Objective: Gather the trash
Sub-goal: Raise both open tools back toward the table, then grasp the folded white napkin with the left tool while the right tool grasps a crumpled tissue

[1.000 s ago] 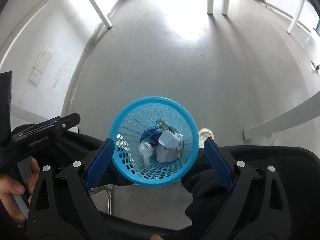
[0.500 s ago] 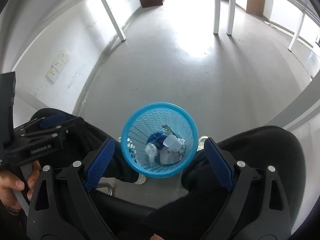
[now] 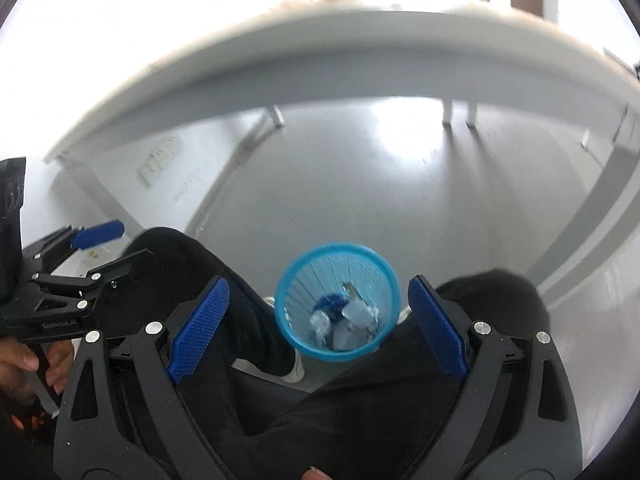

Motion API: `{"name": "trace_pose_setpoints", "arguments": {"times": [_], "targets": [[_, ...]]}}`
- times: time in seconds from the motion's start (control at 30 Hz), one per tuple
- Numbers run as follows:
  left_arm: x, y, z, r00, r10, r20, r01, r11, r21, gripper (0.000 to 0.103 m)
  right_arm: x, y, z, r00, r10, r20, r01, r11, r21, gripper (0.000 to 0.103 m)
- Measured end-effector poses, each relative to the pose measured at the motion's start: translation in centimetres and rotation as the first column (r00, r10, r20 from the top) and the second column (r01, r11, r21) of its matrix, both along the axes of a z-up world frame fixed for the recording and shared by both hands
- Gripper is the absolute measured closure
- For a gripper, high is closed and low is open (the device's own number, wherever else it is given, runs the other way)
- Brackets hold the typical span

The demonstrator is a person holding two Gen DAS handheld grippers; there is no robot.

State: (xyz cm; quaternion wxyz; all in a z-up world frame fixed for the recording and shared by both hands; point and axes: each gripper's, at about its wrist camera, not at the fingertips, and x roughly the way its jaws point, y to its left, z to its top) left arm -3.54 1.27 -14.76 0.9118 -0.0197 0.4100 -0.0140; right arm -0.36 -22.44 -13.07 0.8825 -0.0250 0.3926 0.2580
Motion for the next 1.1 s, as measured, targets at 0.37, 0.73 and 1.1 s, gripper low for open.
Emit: {"name": "trace_pose_setpoints", "arguments": {"times": [0.37,0.73,1.1], "targets": [[-0.4,1.6,6.4,0.985,0.006,0.172,-0.005,1.0,-0.006,0.006,-0.5,-1.6,8.8,0.981,-0.017,0.193,0.002,0.997,0.078,0.012],[4.5,4.3,11.3,0.966,0.039,0.257,-0.022,0.997,-0.07,0.006,7.9,-1.2,12.7,0.973,-0.065,0.22,0.046,0.995,0.091,0.009],[12.2,6.8,15.7,0.961,0.066,0.27,-0.047,0.996,-0.078,0.006,15.6,0.6,15.6,0.976,-0.088,0.197,0.066,0.991,0.117,0.009]]}}
